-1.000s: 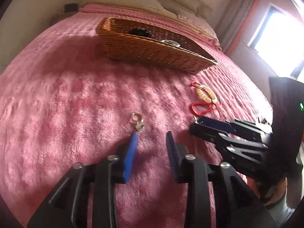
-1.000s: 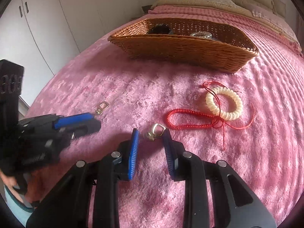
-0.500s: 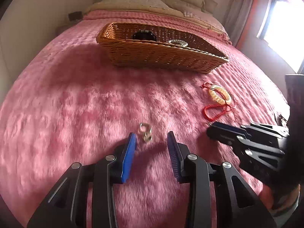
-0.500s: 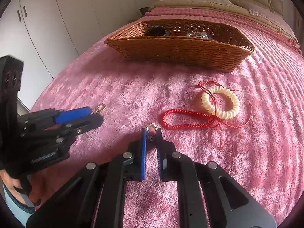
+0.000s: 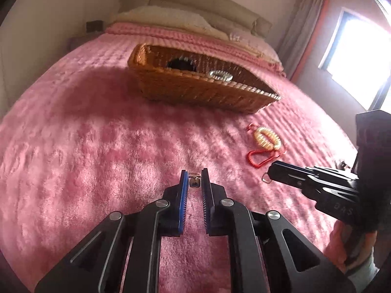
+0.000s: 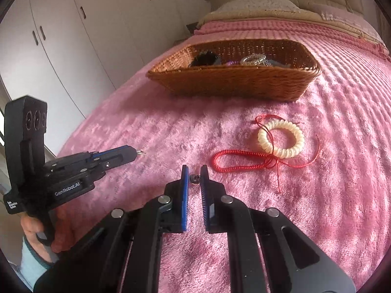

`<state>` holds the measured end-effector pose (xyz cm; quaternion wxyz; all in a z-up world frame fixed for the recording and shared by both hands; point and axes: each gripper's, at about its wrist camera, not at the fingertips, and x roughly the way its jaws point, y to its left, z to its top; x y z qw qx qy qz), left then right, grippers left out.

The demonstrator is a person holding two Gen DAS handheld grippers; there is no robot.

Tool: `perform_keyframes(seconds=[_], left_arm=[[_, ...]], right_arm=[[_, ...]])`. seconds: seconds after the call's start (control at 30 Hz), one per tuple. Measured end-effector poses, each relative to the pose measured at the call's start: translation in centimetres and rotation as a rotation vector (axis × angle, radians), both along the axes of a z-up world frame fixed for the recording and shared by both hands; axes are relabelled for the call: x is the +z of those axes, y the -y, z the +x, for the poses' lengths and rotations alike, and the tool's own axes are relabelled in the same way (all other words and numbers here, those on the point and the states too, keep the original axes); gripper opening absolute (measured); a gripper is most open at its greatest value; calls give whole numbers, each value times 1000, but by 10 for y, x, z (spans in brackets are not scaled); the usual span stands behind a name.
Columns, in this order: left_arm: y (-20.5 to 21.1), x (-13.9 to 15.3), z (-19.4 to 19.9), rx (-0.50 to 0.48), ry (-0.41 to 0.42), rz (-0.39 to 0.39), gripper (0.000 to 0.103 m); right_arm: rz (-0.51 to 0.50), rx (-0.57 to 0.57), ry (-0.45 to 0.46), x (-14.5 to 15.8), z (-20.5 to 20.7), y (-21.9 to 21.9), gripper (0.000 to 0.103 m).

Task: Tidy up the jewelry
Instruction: 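Lower both charms into the basket and open both grippers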

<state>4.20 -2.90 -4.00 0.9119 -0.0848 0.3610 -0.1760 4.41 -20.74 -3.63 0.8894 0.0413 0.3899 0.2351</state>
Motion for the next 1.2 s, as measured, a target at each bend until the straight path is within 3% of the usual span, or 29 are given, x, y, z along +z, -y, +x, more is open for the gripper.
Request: perform_keyframes(seconds=[0.23,0.37,0.5,0.67,0.8,0.93,1.2], left_arm=[[-3,35,-10,7,99,-48,9],[2,66,-4,4,161,-49,9],[6,98,18,-4,214,-66,9],[17,127,67,5,284,-98,9],[21,121,119,34,259,-123,9],[28,95,161,53,188,-125,9],[24,46,200,68,93,-74,9]], right_arm=[[68,-18,33,23,-3,10,8],[87,-38,103,57,-2,13,8],[79,-76,176,93,13,17,8],[55,-118,233,119,65,15,8],[-11,-167,230,115,118,7,8],[-11,-180,152,90,169,6,8],[47,-206,-10,33,220,23,8]])
